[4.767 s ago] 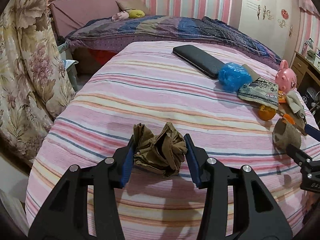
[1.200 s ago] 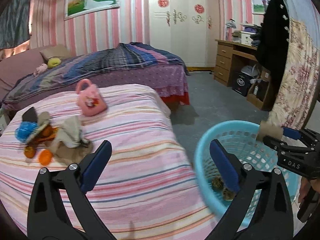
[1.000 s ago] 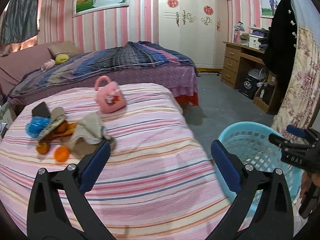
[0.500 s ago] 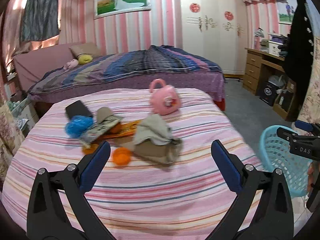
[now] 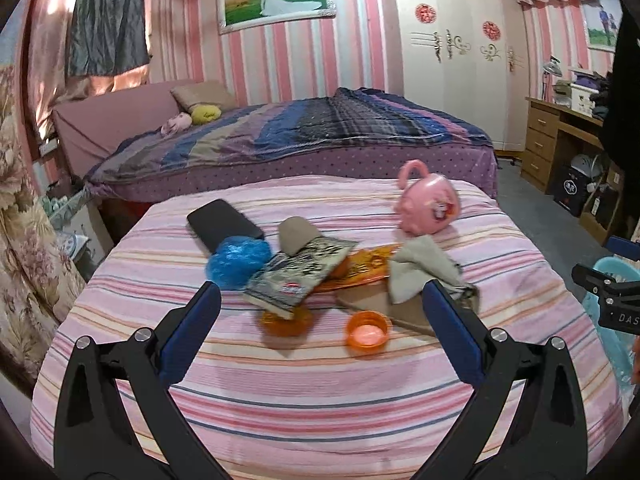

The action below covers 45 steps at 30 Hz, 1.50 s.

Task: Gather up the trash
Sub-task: 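Move both grippers back over the bed, then reach the left gripper to the orange peel and close on it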

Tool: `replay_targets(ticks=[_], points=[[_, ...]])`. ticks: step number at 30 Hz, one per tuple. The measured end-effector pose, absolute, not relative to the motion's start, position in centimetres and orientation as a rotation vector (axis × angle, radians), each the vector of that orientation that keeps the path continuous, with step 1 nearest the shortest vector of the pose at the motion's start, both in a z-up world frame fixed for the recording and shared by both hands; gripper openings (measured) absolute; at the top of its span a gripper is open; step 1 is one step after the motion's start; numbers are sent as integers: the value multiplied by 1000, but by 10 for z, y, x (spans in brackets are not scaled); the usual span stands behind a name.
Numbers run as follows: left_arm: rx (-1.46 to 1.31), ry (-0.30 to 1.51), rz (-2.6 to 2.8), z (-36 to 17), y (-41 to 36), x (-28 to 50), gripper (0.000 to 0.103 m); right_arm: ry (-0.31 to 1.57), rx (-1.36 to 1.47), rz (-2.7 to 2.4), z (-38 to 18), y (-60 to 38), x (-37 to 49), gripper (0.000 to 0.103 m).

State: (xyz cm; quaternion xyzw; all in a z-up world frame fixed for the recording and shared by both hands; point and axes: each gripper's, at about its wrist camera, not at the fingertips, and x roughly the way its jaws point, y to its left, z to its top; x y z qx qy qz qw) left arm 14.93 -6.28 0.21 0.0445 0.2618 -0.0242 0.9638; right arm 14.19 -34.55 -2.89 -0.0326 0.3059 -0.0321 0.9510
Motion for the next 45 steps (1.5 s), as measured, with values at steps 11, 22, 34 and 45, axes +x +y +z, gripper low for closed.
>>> replay_targets(ticks=[11,22,34,45], points=[[24,523,53,7,12,178,97,618,-20,-17,-10,-304,177,98],[-7,595,104,-22,59,199,97,643,-64,-15,-26,-276,208,98],[-14,631,82,-43,69,200,97,642,-133,-24,-43,-261,212,98],[-66,757,11,-62,75,204,97,729,-80,-28,-53,-265,219,99]])
